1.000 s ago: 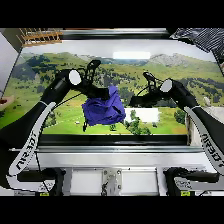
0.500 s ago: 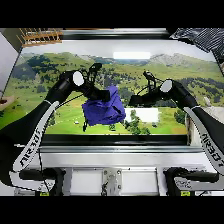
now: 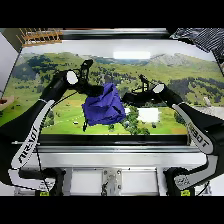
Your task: Fold the clothes and pants, and hang the long-sleeved shirts on hangers.
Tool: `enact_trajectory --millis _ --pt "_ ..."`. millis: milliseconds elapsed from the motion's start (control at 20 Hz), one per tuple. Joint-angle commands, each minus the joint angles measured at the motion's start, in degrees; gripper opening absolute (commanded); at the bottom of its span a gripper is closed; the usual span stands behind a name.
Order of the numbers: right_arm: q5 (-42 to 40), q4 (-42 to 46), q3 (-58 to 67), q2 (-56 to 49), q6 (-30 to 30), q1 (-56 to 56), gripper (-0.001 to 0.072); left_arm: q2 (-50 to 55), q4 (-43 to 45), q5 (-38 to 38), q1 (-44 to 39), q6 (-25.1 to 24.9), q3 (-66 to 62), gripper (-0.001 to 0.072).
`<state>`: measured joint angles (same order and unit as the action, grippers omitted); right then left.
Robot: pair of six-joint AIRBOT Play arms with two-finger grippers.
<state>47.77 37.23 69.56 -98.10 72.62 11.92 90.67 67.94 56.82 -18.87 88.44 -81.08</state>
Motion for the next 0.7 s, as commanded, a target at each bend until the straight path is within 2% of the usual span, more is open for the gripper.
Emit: enact_trajectory --millis 0,250,300,350,400,450,550,650 --pt "2.25 -9.66 4.94 -7.39 -6.08 0.48 0.0716 0.02 0.04 0.35 1.18 -0.13 -1.14 0.0011" --pt "7.43 -10.51 14.14 -15.23 -5.14 2.21 0.0714 0.04 0.02 0.66 1.11 -0.13 -1.16 0.0012" --pt "8.48 -10.47 15.15 -16.04 -5.25 2.47 0.0653 0.04 0.02 0.72 1.11 -0.13 -1.14 0.0012" --pt "9.03 -10.47 15.56 -16.33 -5.64 2.54 0.0460 0.04 0.02 0.74 1.18 -0.13 -1.14 0.0011" --pt "9.38 -10.49 15.61 -16.22 -7.43 2.47 0.0143 0.02 0.04 0.76 1.33 -0.15 -1.16 0.0011" --pt "9.86 -10.14 15.58 -15.80 -8.33 2.27 0.0004 0.00 0.04 0.85 1.66 -0.13 -1.16 0.0011" --pt "10.08 -5.07 15.54 -12.83 -5.27 1.29 0.0002 -0.17 -0.02 1.31 3.30 -0.13 -1.18 0.0012" --pt "9.68 6.93 14.34 -7.13 -0.46 0.76 0.0002 -0.94 -0.09 2.60 5.66 -0.11 -1.16 0.0011"
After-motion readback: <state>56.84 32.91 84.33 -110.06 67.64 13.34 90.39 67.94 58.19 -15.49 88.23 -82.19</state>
